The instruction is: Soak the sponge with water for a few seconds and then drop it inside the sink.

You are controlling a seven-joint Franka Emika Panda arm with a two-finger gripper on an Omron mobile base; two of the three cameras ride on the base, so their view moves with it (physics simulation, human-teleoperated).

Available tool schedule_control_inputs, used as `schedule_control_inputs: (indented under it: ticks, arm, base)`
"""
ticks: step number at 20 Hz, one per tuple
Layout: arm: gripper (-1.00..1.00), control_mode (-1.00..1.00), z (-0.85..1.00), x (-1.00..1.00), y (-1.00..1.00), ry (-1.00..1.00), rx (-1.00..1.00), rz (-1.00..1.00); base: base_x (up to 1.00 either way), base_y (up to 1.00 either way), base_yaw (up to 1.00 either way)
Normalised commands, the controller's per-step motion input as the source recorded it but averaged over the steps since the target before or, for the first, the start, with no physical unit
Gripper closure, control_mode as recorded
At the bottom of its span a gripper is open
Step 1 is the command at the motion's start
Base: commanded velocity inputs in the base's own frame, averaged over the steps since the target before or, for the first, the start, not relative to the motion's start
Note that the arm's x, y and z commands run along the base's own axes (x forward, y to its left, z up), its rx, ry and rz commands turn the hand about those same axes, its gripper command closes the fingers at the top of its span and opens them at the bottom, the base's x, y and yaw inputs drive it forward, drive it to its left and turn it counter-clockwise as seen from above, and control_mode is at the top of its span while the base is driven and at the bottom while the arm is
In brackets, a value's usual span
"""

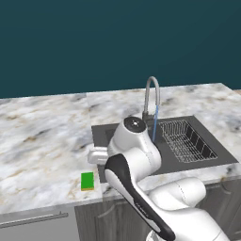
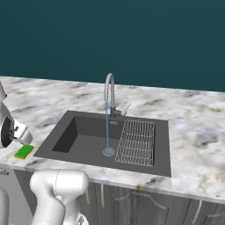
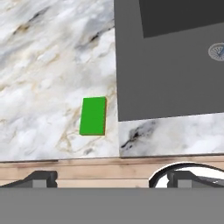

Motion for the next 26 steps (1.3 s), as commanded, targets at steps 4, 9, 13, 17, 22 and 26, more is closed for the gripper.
schedule_control_inputs:
  ticks: [4,9,13,17,22,26]
  arm:
    - [-1.00,-1.00,0.00,0.03,0.15,0.04,-0.02,0.00]
    - [-1.00,-1.00,-0.16,0.05,0.06,0.02,0.00,0.00]
    - [-1.00,-1.00,-0.16,0.06,0.00,0.00,0.00,0.00]
    - [-1.00,-1.00,-0.23,0.20,0.00,0.00,0.00,0.00]
    - [-1.00,-1.00,-0.17,0.28,0.00,0.00,0.00,0.00]
    - [-1.00,-1.00,-0.04,0.20,0.00,0.00,0.00,0.00]
  base:
    - [0.00,0.00,0.00]
    - [0.00,0.00,0.00]
    - [0.00,0.00,0.00]
    - [0.00,0.00,0.00]
    - [0.00,0.00,0.00]
    - [0.00,0.00,0.00]
